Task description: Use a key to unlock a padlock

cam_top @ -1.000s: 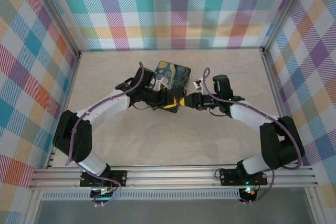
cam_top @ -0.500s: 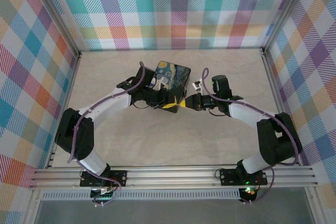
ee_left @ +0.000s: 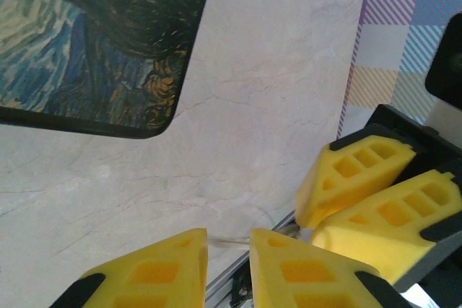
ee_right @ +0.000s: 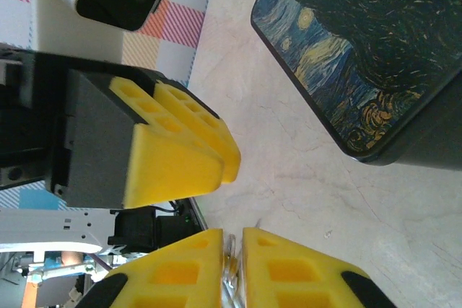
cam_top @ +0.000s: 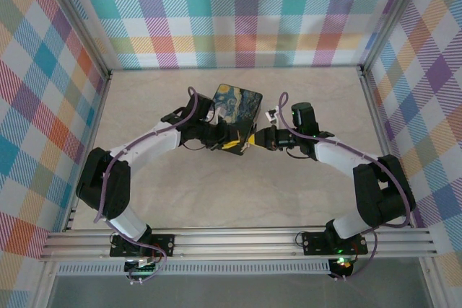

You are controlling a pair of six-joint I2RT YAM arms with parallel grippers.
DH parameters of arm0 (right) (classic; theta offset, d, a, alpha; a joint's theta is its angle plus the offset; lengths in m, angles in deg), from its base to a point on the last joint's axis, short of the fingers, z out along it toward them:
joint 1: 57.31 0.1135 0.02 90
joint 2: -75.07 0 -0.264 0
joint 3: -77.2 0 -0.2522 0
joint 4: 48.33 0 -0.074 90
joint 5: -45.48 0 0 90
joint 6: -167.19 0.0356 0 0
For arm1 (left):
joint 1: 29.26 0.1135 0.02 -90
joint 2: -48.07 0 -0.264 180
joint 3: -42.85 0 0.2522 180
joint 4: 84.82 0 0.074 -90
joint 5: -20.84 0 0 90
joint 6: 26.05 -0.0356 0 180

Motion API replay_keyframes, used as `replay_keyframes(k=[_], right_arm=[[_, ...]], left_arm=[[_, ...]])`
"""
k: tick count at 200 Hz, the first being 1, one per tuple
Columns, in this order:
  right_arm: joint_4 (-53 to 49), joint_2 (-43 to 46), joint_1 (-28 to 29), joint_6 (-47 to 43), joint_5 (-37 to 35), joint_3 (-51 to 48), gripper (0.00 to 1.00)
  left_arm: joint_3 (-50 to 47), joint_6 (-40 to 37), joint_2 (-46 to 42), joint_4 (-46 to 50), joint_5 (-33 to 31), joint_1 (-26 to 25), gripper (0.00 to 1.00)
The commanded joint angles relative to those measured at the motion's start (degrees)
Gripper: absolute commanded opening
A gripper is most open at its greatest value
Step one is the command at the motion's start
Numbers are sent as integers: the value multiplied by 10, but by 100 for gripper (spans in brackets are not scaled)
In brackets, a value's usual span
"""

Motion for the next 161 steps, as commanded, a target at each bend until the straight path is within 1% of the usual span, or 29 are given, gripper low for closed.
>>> replay_keyframes(k=[1, 11, 29, 41, 50, 61, 77, 89, 106, 113, 122, 144, 161], right_arm=[[24, 9, 2, 17, 0, -3, 8], [31, 8, 2, 29, 0, -3, 8], [55, 3, 2, 63, -1, -7, 6], [65, -1, 1, 86, -4, -8, 6], [61, -3, 2, 97, -14, -7, 5], [30, -4, 2, 93, -32, -3, 5], [-24, -2, 4, 72, -52, 5, 7], [-58, 1, 14, 50, -65, 5, 11], [-143, 1, 52, -7, -110, 24, 18], [-170, -4, 70, -20, -128, 31, 22], [-177, -12, 94, -22, -137, 32, 26], [-164, -36, 151, 0, -176, 32, 31], [-160, -58, 187, 15, -209, 36, 32]], left_arm=[[-19, 30, 0, -28, -4, -6, 22], [-27, 53, -1, -31, -5, -7, 23], [-50, 117, -3, -86, -6, -6, 27], [-67, 165, -7, -130, -6, -7, 28], [-70, 177, -12, -131, -17, -7, 28], [-55, 154, -18, -85, -50, -7, 28], [-27, 102, -19, 22, -94, -2, 29], [-29, 84, -25, 55, -106, 11, 29], [-54, 64, -44, 80, -120, 37, 30], [-55, 46, -50, 112, -143, 44, 31], [-57, 26, -58, 144, -169, 51, 33], [-91, 14, -70, 160, -186, 58, 39], [-131, 26, -78, 139, -174, 58, 40]])
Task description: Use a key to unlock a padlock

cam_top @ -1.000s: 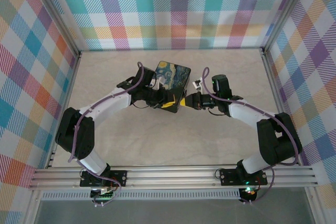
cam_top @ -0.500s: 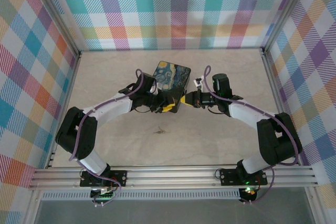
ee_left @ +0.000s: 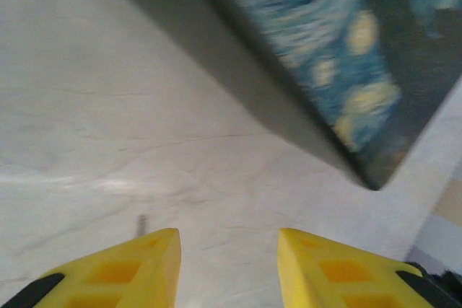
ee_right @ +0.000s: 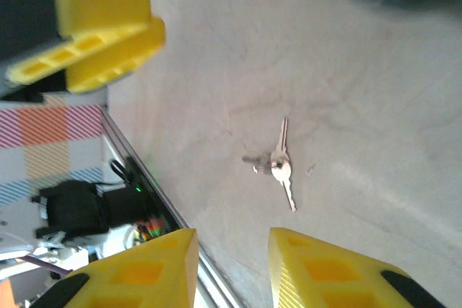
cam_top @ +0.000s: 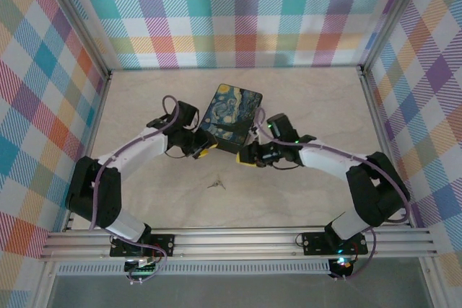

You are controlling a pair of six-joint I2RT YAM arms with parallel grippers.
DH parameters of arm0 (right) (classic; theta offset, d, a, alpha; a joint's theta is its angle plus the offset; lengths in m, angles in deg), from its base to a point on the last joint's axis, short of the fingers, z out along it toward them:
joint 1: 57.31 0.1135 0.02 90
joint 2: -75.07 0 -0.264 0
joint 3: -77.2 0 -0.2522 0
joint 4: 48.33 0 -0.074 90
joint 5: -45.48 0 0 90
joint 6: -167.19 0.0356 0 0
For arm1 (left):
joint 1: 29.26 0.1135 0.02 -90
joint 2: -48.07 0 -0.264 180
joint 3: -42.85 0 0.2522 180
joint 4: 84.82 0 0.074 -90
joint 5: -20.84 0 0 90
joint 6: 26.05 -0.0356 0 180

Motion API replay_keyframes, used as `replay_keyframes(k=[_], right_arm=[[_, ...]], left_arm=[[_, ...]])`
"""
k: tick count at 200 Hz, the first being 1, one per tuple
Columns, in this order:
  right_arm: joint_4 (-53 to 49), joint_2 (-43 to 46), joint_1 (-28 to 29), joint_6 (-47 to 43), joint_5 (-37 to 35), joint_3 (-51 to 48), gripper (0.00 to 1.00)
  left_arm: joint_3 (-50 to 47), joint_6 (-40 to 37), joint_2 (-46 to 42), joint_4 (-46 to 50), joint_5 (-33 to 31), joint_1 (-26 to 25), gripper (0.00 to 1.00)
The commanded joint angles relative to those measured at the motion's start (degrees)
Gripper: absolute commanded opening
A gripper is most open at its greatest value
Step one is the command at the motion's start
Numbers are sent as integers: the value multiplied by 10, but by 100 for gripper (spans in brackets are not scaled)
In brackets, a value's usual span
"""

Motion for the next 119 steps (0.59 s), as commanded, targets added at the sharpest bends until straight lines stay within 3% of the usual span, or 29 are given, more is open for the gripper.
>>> replay_keyframes(k=[1, 33, 54, 85, 119], right_arm=[[-26, -32, 42, 2, -62, 15, 32], [-19, -49, 52, 50, -116, 5, 33], [-40, -35, 29, 61, -154, -6, 33], [-45, -5, -17, 54, -148, -27, 32], [-55, -2, -28, 39, -140, -23, 32]], left_arm=[[-53, -15, -15, 34, -15, -1, 41], [-85, 0, -10, -19, -11, -45, 41], [-59, -10, 0, 13, -68, -93, 39], [-52, -25, -4, 46, -116, -123, 36], [-79, -56, -6, 14, -118, -150, 32]])
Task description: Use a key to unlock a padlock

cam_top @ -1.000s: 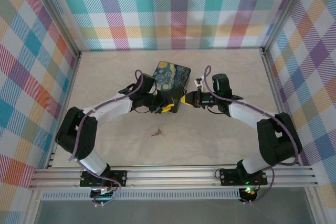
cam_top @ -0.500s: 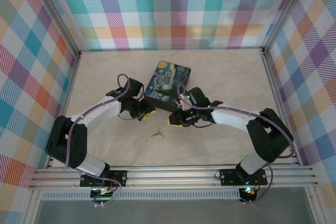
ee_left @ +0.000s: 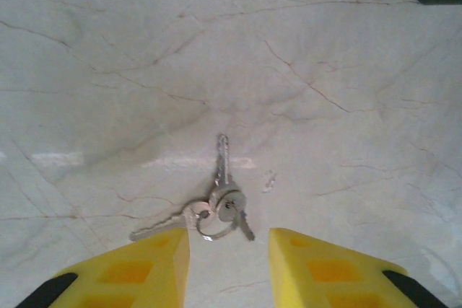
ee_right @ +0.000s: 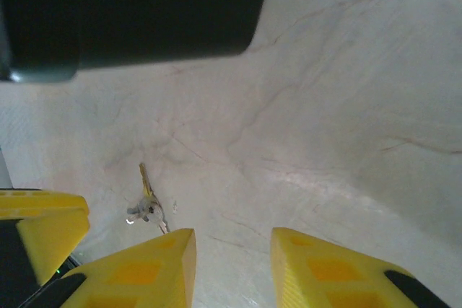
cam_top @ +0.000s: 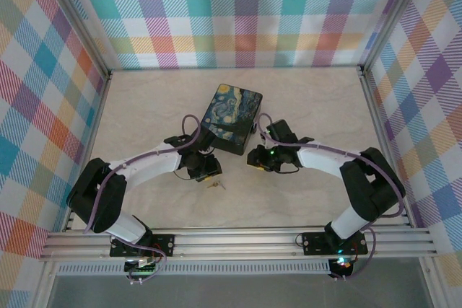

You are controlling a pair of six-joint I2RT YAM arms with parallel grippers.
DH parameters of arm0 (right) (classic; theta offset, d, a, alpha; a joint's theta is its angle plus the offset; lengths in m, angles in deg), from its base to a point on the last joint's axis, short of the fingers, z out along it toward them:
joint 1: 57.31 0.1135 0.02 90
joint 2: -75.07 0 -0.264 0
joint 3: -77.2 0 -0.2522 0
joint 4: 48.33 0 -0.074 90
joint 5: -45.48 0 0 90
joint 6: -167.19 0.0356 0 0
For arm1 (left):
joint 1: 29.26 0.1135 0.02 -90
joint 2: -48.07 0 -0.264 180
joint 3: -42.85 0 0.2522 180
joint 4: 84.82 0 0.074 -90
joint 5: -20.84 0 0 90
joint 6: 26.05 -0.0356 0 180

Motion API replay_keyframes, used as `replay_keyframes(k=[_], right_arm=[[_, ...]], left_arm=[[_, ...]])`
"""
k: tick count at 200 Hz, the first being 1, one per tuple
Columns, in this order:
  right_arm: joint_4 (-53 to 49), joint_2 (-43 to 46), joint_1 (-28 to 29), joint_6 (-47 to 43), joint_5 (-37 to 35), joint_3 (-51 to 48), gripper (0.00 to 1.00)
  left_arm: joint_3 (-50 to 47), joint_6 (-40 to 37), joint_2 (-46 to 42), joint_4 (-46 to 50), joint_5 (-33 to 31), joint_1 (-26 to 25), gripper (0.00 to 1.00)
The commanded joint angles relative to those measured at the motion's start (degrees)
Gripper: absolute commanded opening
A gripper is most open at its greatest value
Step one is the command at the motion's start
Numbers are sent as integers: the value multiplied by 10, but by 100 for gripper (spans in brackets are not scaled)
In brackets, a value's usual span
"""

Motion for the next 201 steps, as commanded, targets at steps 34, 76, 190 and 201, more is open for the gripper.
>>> replay_keyframes(k=[34, 76, 190, 201], right_arm=[[-6, 2, -1, -5, 9, -2, 32], [-7, 16, -19, -7, 6, -13, 33], [-18, 71, -74, -24, 12, -49, 33], [-16, 72, -77, -24, 14, -53, 33]], left_arm=[[48, -119, 21, 57, -80, -80, 32], [53, -28, 54, 79, -62, -104, 32], [24, 172, 90, -1, -109, -123, 35], [24, 180, 96, -4, -113, -123, 34]])
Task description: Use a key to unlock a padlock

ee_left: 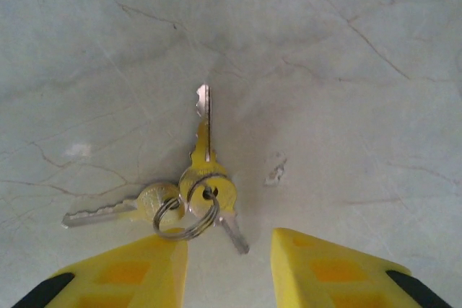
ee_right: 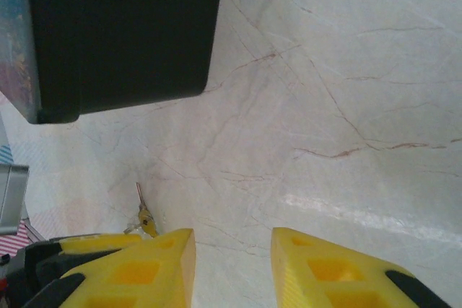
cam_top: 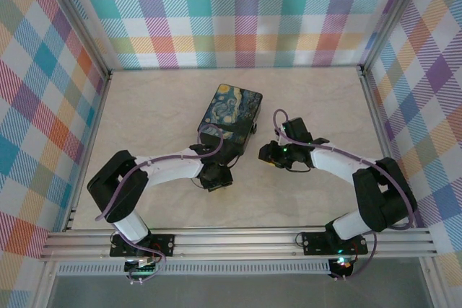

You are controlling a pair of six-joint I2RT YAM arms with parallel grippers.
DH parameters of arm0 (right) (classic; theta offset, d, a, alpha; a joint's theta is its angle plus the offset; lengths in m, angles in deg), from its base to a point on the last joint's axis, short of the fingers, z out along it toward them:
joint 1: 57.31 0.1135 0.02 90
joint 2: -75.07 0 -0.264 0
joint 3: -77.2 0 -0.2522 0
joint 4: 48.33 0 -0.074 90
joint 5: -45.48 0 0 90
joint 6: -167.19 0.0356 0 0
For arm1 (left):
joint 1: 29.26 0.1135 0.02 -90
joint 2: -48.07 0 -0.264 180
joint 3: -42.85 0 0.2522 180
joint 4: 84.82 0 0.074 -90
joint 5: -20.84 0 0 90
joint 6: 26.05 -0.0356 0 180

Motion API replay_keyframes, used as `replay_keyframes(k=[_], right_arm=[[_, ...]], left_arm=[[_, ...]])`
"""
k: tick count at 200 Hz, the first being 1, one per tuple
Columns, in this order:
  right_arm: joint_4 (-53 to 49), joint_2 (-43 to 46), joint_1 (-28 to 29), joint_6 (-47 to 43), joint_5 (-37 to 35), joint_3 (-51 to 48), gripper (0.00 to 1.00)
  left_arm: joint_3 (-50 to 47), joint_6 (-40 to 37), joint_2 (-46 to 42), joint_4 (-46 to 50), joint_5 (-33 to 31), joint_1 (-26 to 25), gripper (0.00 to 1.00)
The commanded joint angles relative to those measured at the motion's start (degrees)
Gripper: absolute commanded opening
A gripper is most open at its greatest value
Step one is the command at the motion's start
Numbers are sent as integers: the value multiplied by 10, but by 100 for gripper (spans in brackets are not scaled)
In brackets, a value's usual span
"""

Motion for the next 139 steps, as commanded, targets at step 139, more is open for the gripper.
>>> replay_keyframes(k=[139], right_arm=[[12, 7, -18, -10, 34, -22, 33]], left_arm=[[22, 19, 21, 24, -62, -5, 7]])
